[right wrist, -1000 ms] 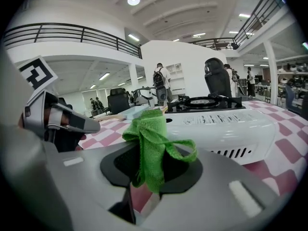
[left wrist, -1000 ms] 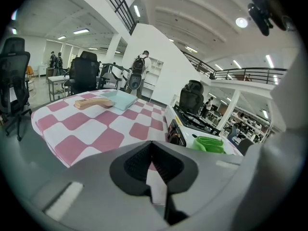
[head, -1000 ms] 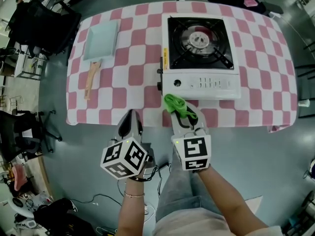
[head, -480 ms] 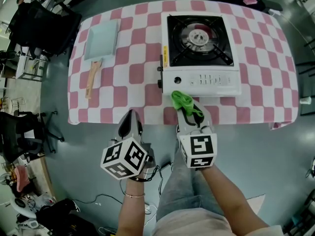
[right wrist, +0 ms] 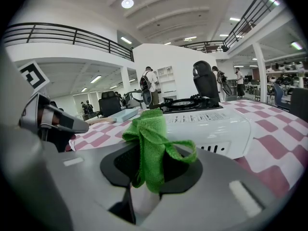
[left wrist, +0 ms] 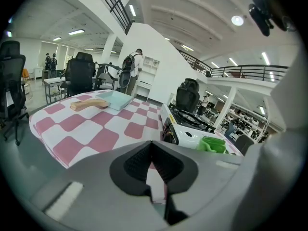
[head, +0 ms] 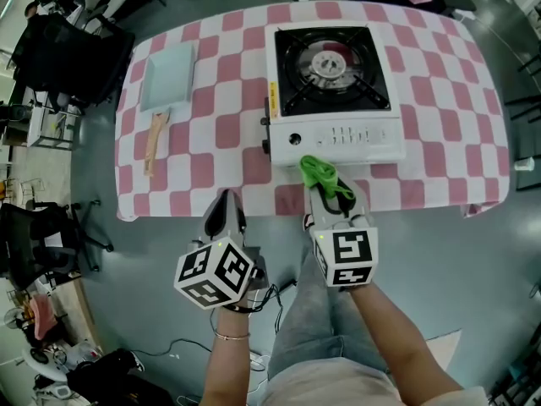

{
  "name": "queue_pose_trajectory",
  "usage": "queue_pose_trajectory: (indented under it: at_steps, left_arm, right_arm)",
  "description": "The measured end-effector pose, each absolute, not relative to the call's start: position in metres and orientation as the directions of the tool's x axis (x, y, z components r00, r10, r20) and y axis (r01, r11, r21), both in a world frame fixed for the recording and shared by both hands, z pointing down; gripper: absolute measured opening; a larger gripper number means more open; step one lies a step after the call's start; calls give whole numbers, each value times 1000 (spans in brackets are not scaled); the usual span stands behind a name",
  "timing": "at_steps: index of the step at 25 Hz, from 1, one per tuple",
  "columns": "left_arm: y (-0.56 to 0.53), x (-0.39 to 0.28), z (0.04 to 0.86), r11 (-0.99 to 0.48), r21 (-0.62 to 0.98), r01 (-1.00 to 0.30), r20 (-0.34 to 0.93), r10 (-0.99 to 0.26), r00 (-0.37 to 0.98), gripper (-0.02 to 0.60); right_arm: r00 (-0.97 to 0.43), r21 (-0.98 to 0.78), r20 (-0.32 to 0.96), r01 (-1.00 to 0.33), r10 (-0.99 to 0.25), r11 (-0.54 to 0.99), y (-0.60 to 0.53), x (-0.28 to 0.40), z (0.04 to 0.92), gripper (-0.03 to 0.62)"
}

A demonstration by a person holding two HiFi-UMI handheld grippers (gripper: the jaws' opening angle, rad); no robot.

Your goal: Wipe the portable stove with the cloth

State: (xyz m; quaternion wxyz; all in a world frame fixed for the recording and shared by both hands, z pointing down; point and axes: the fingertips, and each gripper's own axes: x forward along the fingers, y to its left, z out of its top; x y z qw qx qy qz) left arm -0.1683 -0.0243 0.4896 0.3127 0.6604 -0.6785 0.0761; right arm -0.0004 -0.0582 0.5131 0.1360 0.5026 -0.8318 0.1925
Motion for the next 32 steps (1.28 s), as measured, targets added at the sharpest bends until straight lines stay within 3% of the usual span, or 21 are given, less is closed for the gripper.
queue_pose_trajectory:
  at_steps: [32]
  left_arm:
    - [-40, -105, 482, 22, 304, -953, 525, -838, 148, 0]
  right_arm:
    - [-339, -170, 440, -941, -832, 294, -63, 93, 512, 109]
